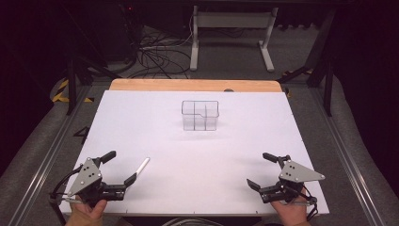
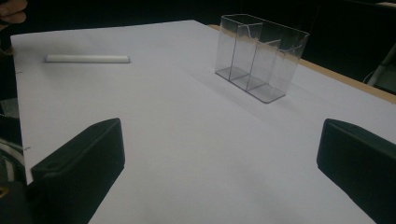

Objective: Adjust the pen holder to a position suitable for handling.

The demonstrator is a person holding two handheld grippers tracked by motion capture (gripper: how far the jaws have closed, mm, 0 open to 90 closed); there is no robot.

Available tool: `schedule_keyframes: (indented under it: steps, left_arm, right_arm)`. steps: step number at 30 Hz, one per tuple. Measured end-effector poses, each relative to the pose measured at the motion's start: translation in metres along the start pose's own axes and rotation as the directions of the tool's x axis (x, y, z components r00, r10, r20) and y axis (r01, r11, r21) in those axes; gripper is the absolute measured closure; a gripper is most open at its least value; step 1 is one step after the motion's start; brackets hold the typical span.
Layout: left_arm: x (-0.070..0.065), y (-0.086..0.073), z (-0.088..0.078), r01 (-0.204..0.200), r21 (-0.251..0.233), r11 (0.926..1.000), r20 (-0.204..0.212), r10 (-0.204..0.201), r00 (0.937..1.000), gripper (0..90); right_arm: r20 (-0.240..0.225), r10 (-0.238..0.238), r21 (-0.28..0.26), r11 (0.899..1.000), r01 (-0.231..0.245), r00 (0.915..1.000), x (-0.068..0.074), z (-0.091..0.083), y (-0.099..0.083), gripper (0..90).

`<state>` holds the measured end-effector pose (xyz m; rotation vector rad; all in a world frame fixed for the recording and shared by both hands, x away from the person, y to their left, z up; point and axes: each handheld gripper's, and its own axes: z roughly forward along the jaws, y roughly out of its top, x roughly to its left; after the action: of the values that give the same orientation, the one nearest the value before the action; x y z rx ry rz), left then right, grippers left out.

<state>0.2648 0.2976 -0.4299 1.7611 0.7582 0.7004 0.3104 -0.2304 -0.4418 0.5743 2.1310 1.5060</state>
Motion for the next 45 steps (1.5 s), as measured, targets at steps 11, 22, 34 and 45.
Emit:
schedule_keyframes:
  steps: [11, 22, 34, 45]
  left_arm:
    - [0.001, 0.000, 0.000, 0.010, -0.005, 0.9999, -0.002, -0.010, 0.9999, 4.2]
    - [0.002, 0.001, 0.004, 0.009, 0.001, 1.0000, 0.002, -0.009, 1.0000, 4.6]
    - [0.003, 0.002, 0.007, 0.009, 0.006, 0.9999, 0.012, -0.009, 0.9999, 4.6]
    - [0.004, 0.002, 0.008, 0.005, 0.007, 1.0000, 0.012, -0.005, 0.9999, 4.6]
  right_arm:
    - [-0.002, 0.000, 0.001, 1.000, 0.000, 1.0000, 0.001, 0.001, 0.002, 2.2]
    - [-0.012, -0.007, 0.025, 1.000, 0.007, 0.9999, -0.003, 0.011, 0.021, 3.3]
    - [-0.050, -0.022, 0.024, 0.999, 0.023, 0.9985, -0.010, 0.031, 0.047, 3.6]
    - [-0.097, -0.029, 0.007, 1.000, 0.030, 0.9949, -0.010, 0.060, 0.071, 3.6]
